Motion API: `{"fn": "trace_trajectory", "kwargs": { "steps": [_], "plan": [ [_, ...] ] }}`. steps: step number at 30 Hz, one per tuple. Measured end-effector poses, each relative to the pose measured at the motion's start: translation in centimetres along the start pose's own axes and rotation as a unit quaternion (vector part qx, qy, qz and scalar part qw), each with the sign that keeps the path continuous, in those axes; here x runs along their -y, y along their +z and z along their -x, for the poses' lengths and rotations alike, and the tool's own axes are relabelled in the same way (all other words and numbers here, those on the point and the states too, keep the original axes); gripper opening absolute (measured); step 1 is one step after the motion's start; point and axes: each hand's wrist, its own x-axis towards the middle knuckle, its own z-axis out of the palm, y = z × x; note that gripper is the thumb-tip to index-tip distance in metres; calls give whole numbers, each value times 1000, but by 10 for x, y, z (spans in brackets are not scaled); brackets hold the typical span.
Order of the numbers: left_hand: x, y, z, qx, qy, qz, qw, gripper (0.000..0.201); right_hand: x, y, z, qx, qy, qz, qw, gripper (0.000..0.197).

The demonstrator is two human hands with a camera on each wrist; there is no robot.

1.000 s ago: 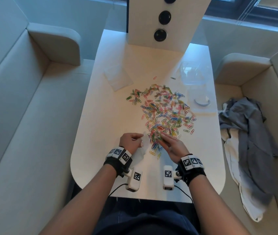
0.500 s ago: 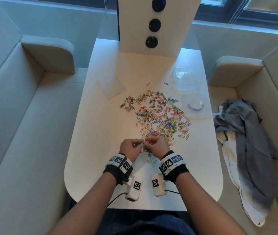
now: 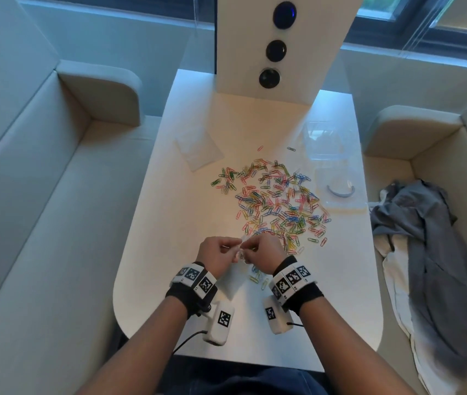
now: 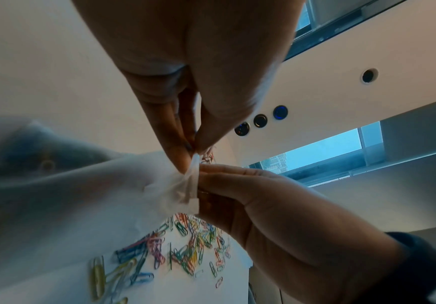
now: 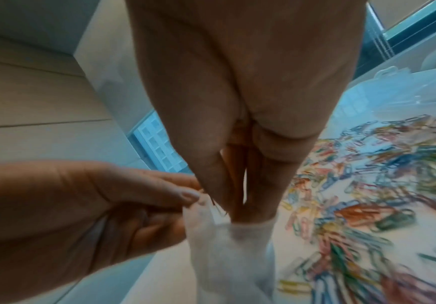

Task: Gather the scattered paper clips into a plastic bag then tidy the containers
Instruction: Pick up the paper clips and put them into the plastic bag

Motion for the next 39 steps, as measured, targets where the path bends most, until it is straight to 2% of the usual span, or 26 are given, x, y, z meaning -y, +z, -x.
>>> {"fn": "trace_trajectory", "kwargs": {
  "steps": [3,5,8,10,12,13,14,15,17,21,24,26,30,32,36,38,39],
  "plan": [
    [4,-15,2,-17,-17,18,1000,20,18,-6,-3,90,-41,75,992,34],
    [8,-26,4,-25,-20,31,999,20,29,-11,-6,104,-66,62,990,36],
    [13,-43,9,-46,-22,50,997,21,35,-14,-17,41,-75,-56,995,33],
    [16,-55,13,-65,-29,64,995,22,33,-11,-30,-17,-75,-92,993,33],
    [18,-66,16,-77,-35,77,993,23,24,0,-45,-41,-88,-30,995,34],
    [19,-71,18,-82,-37,83,992,23,19,9,-51,-22,-108,40,993,35],
    [19,-76,19,-89,-37,87,992,23,11,19,-57,16,-135,128,982,36],
    [20,-80,20,-95,-37,91,991,23,3,29,-60,64,-163,223,959,37],
    [21,-87,21,-104,-38,100,989,23,-17,43,-58,133,-199,368,899,47],
    [27,-92,20,-117,-54,136,982,23,-62,33,-38,166,-241,480,827,88],
    [30,-87,16,-114,-68,149,980,23,-92,19,-27,170,-237,515,806,98],
    [31,-80,15,-105,-71,149,981,23,-101,15,-23,154,-230,499,821,84],
    [32,-63,13,-79,-77,127,986,24,-103,14,-23,43,-326,481,813,50],
    [33,-56,13,-64,-77,114,988,26,-102,15,-22,6,-314,430,847,41],
    [32,-46,9,-46,-82,81,992,27,-96,11,-28,-48,-226,259,938,18],
    [34,-41,6,-35,-86,74,993,27,-93,8,-29,-134,-126,113,976,13],
    [34,-39,4,-29,-88,71,993,26,-93,5,-30,-174,-56,41,982,11]
  ]
}}
